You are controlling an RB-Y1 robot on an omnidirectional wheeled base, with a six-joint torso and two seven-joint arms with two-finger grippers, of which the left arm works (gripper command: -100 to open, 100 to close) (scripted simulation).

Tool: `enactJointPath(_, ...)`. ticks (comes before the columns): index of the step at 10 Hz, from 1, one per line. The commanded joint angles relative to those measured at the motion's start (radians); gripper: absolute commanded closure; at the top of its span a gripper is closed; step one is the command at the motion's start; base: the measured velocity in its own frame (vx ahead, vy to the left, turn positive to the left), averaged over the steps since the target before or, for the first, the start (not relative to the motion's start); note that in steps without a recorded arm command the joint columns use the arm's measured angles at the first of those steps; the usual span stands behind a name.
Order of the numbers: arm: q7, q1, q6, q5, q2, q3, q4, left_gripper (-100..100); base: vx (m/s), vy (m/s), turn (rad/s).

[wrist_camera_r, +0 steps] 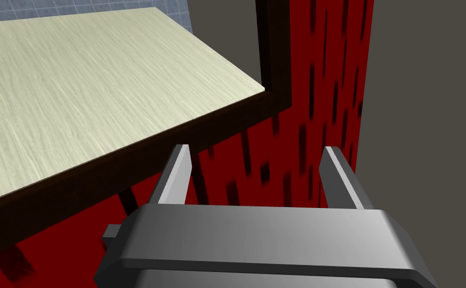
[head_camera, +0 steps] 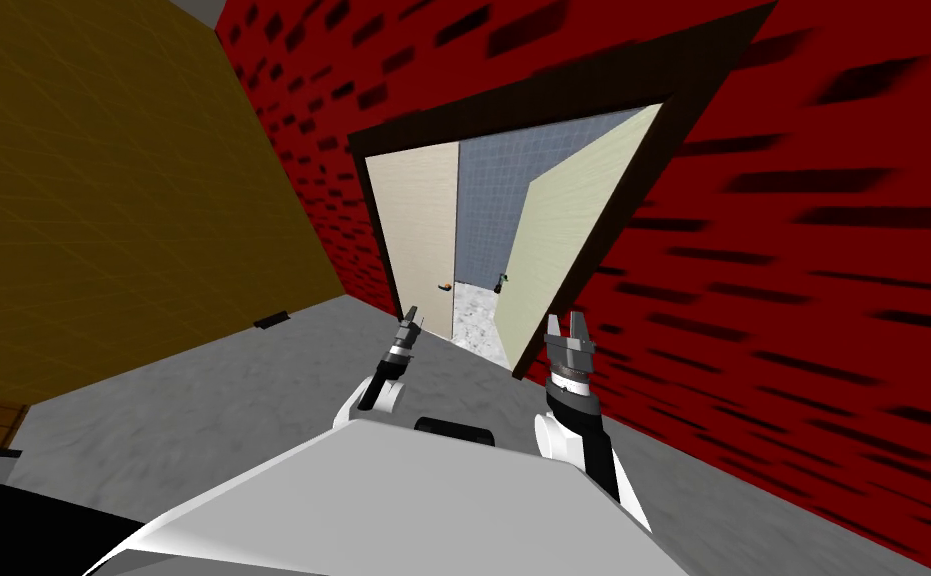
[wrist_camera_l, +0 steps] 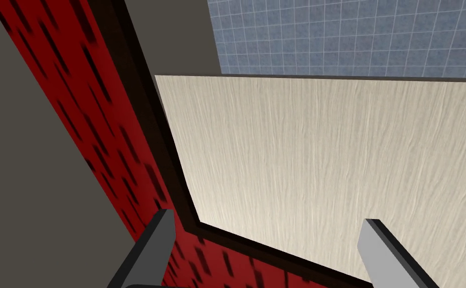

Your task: Push the door open

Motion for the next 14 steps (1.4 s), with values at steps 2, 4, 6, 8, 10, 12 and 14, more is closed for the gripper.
enactJointPath(2,0.005,-0.03,-0.013,-0.003,0.002,-0.009,0.069,-100,0.093,0.052,-0.006)
enactJointPath(4,0.011,-0.051,-0.026,-0.003,0.007,-0.014,0.122,-100,0.101,0.064,-0.007)
enactJointPath(6,0.018,-0.072,-0.038,-0.004,0.01,-0.02,0.176,-100,0.088,0.054,-0.009)
enactJointPath(8,0.024,-0.093,-0.051,-0.004,0.014,-0.025,0.231,-100,0.099,0.056,-0.007)
enactJointPath(10,0.03,-0.114,-0.064,-0.005,0.017,-0.031,0.285,-100,0.106,0.052,-0.006)
enactJointPath(12,0.037,-0.135,-0.076,-0.006,0.02,-0.036,0.339,-100,0.093,0.056,-0.007)
enactJointPath(14,0.043,-0.156,-0.089,-0.006,0.022,-0.042,0.393,-100,0.105,0.059,-0.008)
